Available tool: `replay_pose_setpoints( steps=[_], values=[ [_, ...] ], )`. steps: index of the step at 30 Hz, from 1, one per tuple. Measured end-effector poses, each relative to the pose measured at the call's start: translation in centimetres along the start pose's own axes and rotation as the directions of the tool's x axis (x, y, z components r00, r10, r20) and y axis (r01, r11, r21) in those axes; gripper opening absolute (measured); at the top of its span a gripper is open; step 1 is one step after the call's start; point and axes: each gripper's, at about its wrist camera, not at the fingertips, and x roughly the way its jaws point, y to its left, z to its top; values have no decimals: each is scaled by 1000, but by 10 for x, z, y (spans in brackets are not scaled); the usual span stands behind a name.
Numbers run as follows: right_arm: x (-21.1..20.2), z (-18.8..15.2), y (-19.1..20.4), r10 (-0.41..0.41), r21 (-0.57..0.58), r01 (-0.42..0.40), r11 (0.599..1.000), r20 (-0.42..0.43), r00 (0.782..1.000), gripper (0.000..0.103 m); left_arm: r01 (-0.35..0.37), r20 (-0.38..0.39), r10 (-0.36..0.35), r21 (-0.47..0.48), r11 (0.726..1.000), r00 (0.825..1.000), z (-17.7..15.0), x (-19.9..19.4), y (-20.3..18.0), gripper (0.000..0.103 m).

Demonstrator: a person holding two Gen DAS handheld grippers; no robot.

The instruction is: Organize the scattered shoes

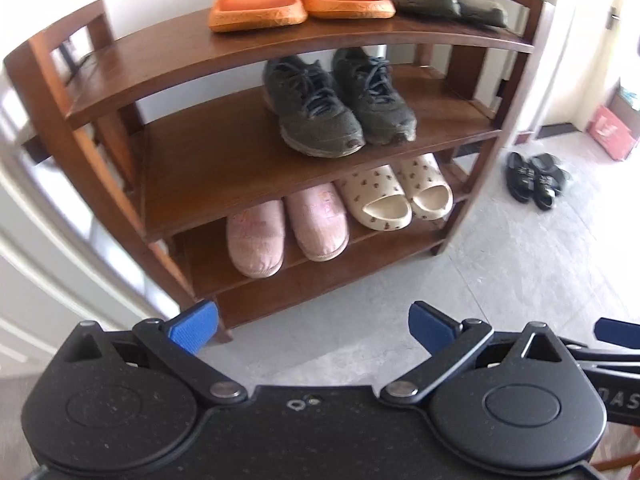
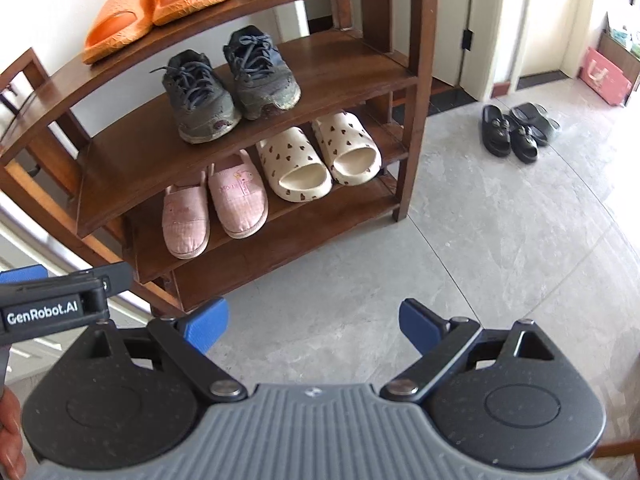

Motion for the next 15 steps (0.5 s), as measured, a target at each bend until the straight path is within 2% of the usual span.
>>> replay_pose_setpoints(
  steps=[8,15],
  values=[
    [-24,32,-53,61,-124,-58,991,17,998,94,-54,-24,52,-107,993,998,2,-30,-60,103],
    [-39,53,-89,79,-183,-73,980,26,997,94,-56,-28,52,-189,980,998,8,-47,-90,102]
  ],
)
